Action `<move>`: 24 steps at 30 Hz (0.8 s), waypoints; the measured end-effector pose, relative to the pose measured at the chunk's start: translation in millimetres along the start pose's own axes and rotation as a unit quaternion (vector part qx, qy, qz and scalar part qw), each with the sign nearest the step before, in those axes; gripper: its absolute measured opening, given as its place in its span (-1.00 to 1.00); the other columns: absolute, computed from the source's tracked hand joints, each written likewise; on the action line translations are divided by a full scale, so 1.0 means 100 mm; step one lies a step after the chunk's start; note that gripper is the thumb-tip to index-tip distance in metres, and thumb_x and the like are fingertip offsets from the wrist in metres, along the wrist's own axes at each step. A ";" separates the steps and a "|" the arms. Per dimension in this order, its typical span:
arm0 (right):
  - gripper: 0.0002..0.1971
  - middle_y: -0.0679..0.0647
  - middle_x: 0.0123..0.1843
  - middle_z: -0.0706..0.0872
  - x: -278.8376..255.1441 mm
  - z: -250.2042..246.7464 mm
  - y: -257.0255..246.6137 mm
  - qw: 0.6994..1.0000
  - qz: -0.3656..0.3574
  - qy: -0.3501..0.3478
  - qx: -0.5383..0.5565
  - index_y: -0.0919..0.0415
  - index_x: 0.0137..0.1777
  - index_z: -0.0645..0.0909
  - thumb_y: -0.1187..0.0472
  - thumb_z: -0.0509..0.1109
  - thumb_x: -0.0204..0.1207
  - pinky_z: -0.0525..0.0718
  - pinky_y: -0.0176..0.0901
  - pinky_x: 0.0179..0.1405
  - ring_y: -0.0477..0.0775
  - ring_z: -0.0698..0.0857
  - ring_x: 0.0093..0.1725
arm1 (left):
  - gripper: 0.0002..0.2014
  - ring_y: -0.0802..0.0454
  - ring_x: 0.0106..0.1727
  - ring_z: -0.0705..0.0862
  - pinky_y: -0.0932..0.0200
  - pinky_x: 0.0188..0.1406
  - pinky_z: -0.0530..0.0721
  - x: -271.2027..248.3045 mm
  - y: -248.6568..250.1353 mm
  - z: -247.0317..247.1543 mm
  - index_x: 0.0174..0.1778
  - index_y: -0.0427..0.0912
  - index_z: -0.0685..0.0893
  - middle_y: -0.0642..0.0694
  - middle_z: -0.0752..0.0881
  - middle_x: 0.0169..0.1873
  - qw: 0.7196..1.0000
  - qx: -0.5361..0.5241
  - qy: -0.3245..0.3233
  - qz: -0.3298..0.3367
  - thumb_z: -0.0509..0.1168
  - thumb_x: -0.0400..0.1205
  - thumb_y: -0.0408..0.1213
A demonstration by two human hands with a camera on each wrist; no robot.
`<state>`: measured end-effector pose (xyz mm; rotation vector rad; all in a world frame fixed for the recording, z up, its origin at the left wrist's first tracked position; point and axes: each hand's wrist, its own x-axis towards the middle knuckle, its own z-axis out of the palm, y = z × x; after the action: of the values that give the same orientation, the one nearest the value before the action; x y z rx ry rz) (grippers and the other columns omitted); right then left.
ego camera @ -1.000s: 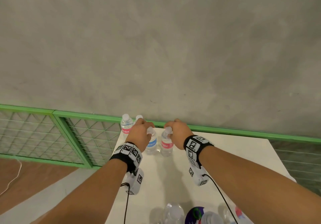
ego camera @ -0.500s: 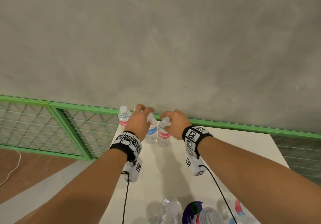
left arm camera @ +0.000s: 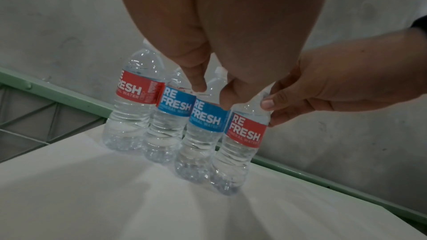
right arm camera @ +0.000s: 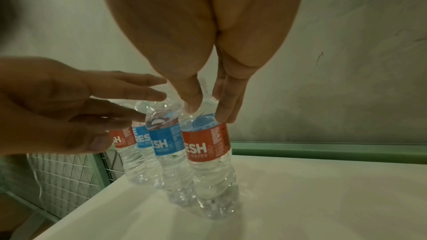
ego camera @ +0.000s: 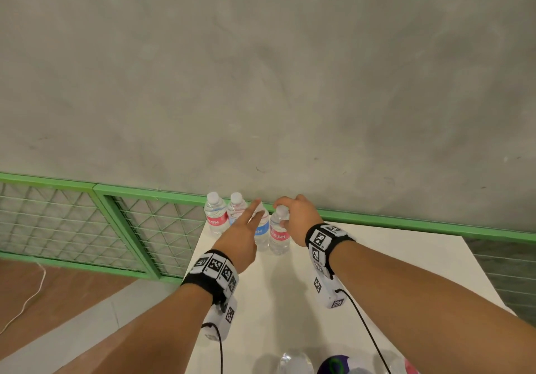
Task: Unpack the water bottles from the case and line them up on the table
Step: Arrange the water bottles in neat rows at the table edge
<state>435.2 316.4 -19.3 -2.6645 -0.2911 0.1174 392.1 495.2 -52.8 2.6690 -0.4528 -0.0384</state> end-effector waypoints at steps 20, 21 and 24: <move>-0.50 0.13 0.08 0.55 0.07 0.01 0.05 0.999 0.000 0.032 0.026 -0.01 0.36 0.56 0.42 0.42 0.47 0.66 -0.06 0.08 0.22 0.66 0.03 | 0.01 -0.16 0.64 0.17 0.07 0.45 0.49 0.01 -0.04 -0.07 0.72 -0.04 -0.13 0.06 -0.10 0.68 0.999 0.025 -0.002 -0.036 0.26 0.42 -0.56; -0.50 0.14 0.10 0.56 0.07 0.02 0.05 0.999 0.000 0.032 0.027 -0.01 0.37 0.56 0.42 0.43 0.47 0.65 -0.08 0.07 0.22 0.66 0.04 | 0.00 -0.19 0.62 0.18 0.08 0.42 0.51 0.01 -0.02 -0.08 0.72 -0.04 -0.15 0.05 -0.10 0.67 0.998 0.038 -0.005 -0.042 0.26 0.44 -0.53; -0.49 0.14 0.12 0.57 0.08 0.02 0.04 0.999 0.003 0.023 0.026 -0.01 0.38 0.55 0.40 0.43 0.48 0.63 -0.09 0.08 0.22 0.65 0.08 | -0.01 -0.22 0.52 0.25 0.11 0.40 0.48 0.01 0.05 -0.07 0.71 -0.06 -0.20 0.01 -0.09 0.65 0.995 0.082 -0.002 -0.054 0.28 0.47 -0.44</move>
<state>443.2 315.5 -22.7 -2.6117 -0.2622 0.0636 392.5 493.7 -44.0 2.8533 -0.3262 -0.0397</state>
